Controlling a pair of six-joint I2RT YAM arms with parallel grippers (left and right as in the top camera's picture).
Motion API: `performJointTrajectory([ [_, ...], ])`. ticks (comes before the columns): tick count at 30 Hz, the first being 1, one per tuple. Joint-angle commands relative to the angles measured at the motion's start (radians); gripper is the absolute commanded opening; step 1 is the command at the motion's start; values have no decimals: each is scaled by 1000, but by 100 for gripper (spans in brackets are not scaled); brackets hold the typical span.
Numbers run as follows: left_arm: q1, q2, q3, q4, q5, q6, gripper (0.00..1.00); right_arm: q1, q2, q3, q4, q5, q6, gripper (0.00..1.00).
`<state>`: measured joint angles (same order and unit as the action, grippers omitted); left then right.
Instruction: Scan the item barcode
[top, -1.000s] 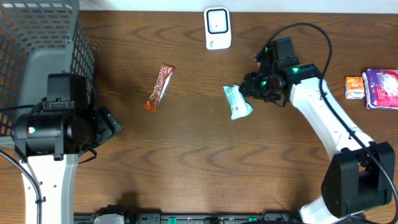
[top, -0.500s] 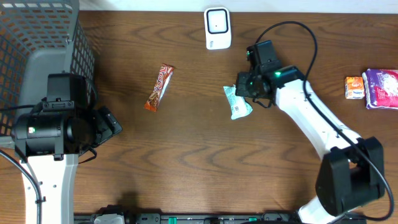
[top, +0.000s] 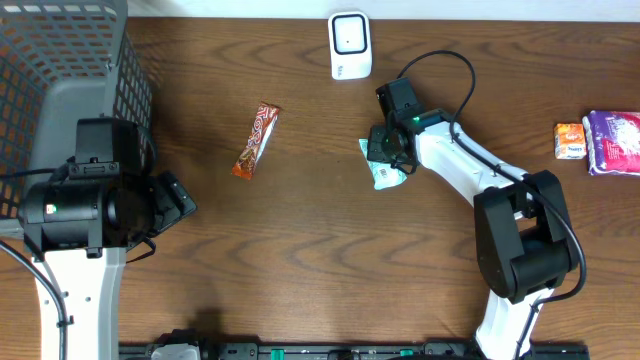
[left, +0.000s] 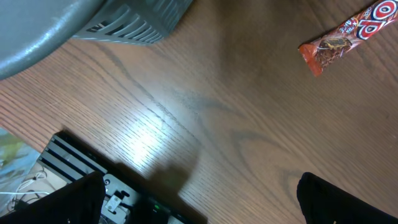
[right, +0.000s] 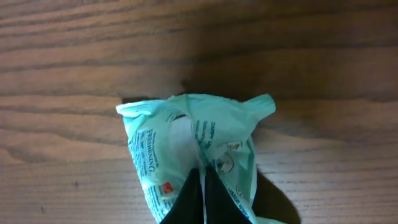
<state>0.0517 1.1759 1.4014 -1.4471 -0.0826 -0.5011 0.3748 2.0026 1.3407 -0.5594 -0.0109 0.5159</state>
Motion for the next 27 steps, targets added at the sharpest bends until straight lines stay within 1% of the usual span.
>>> performJointTrajectory([
  [1, 5, -1, 0, -4, -15, -9, 98, 3, 52, -7, -9, 2, 15, 1],
  [7, 5, -1, 0, -4, -15, -10, 98, 3, -36, 6, -66, 2, 14, 1],
  [10, 5, -1, 0, -4, -15, -10, 98, 5, -106, 6, -95, 1, -5, 8],
  [12, 5, -1, 0, -4, -15, -9, 98, 11, -139, 6, -112, 1, -9, 10],
  [17, 5, -1, 0, -4, -15, -9, 98, 20, -151, 6, -119, 1, -8, 8],
  [21, 5, -1, 0, -4, -15, -10, 98, 19, -151, 5, -122, 1, -8, 2],
  [27, 5, -1, 0, -4, -16, -10, 98, 20, -150, 1, -165, 1, 24, 1],
])
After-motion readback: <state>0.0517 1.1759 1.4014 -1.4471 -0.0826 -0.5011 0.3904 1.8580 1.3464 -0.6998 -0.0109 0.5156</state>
